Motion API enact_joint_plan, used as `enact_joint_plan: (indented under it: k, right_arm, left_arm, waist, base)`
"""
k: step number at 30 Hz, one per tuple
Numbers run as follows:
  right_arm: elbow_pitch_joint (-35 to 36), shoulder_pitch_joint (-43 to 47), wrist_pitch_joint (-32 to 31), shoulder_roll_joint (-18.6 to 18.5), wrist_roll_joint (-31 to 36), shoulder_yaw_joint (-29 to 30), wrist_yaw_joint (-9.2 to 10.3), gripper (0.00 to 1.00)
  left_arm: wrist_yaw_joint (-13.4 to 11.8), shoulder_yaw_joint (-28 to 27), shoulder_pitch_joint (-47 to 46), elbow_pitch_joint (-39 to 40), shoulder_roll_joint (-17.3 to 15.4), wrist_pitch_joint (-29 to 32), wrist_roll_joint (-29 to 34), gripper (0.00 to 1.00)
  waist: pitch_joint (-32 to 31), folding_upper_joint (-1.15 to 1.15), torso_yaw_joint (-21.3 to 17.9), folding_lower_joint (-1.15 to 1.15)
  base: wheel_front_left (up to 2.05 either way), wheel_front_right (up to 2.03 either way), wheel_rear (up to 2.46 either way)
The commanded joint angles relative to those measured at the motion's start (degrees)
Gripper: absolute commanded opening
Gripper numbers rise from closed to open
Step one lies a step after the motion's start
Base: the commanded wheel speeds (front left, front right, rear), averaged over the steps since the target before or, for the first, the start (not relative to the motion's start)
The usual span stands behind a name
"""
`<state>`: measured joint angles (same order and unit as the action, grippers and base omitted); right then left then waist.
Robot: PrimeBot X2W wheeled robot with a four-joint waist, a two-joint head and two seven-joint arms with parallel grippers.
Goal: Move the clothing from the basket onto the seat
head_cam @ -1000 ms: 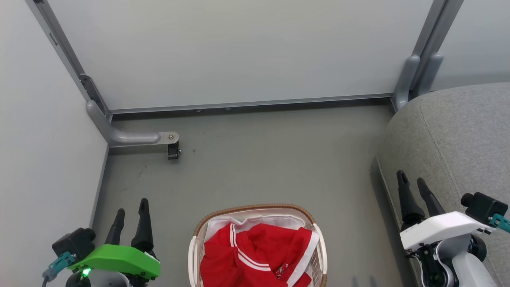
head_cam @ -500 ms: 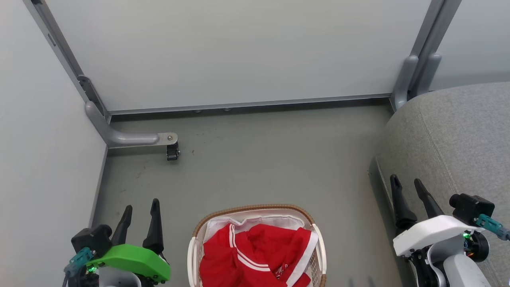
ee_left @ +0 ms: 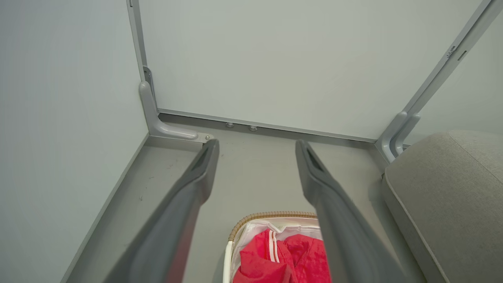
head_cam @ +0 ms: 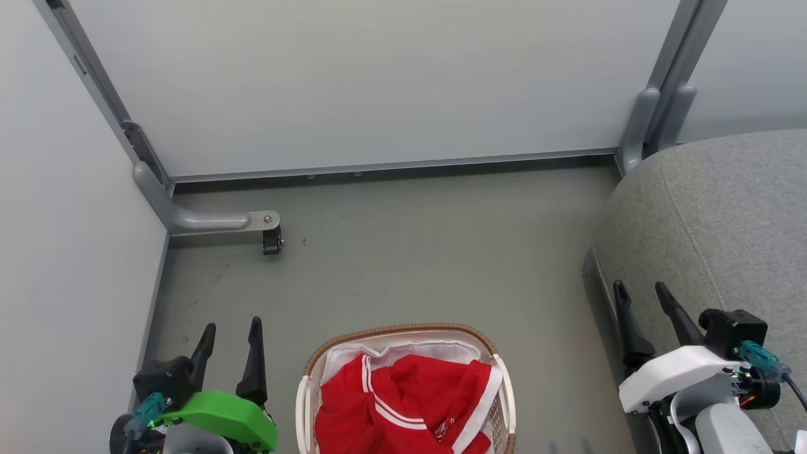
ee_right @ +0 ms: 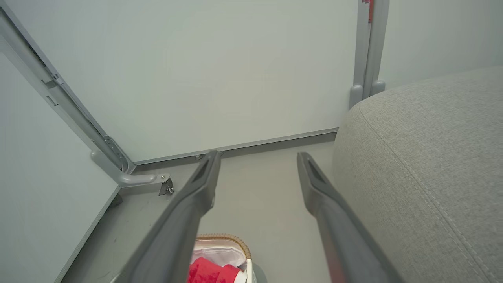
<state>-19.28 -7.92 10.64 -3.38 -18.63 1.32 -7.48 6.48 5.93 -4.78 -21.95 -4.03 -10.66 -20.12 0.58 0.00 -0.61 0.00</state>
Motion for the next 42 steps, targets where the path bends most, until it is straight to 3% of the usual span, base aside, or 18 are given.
enact_joint_plan:
  k: [1,29,42]
  right_arm:
    - [0.2,-0.6,0.6,-0.1,1.8,0.2,-0.01,1.00]
    - [-1.6,-0.8,3.7,0.3,15.1,1.6,-0.01,1.00]
    - [-0.4,-5.2,4.6,0.4,16.5,0.5,0.00,1.00]
  left_arm:
    - [-0.1,0.2,-0.3,0.1,0.0,-0.6,1.9,1.00]
    - [0.7,-0.2,0.1,-2.4,1.1,-3.7,10.5,1.00]
    - [1.0,7.9,-8.1,-11.4,1.0,-4.5,7.2,1.00]
  waist:
    - [0.0,0.00,0.0,0.00]
    - [1.4,0.00,-1.1,0.00]
    - [12.5,0.00,-5.6,0.00]
  base:
    - [0.00,0.00,0.00]
    - [0.00,0.00,0.00]
    - [0.00,0.00,0.00]
